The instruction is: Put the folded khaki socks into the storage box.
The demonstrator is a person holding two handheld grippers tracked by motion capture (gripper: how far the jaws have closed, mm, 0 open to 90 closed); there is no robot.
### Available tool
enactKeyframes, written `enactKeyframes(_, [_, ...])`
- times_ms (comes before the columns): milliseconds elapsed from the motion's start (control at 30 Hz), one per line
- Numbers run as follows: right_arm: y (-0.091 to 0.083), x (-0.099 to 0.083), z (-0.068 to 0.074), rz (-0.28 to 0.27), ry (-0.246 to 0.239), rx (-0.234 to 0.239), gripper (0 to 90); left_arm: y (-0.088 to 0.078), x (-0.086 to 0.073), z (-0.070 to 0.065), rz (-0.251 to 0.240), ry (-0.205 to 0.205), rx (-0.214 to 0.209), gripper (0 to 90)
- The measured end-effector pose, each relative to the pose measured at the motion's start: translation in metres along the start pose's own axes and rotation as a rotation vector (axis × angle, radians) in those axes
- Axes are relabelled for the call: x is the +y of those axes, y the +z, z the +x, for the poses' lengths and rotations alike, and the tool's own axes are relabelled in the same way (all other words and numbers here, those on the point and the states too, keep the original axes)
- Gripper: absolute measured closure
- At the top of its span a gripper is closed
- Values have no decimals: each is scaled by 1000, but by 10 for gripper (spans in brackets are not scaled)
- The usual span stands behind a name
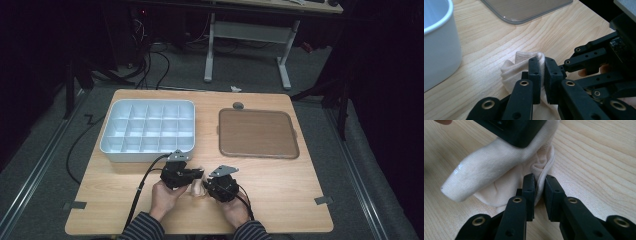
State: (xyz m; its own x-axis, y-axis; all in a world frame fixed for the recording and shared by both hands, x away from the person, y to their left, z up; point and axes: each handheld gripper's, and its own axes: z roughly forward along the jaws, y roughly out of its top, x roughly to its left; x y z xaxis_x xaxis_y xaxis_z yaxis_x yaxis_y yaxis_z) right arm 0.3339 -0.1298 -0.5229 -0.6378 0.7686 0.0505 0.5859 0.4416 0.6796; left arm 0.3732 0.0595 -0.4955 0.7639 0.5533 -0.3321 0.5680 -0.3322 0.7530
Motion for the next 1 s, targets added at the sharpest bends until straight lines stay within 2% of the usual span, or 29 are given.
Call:
enactKeyframes(267, [0,0,0,-1,1,6,797,5,0,1,-1,2,5,847])
enactKeyframes(533, [1,0,-1,-7,-6,12,797,10,-2,2,20,15,33,845])
enactKeyframes(867, [-1,-1,-1,-8,-6,15,784,13,-3,4,38,18,44,842])
enactKeyframes(1000, [-4,-1,1,-15,-14,2,774,15,-3,3,43,14,45,838])
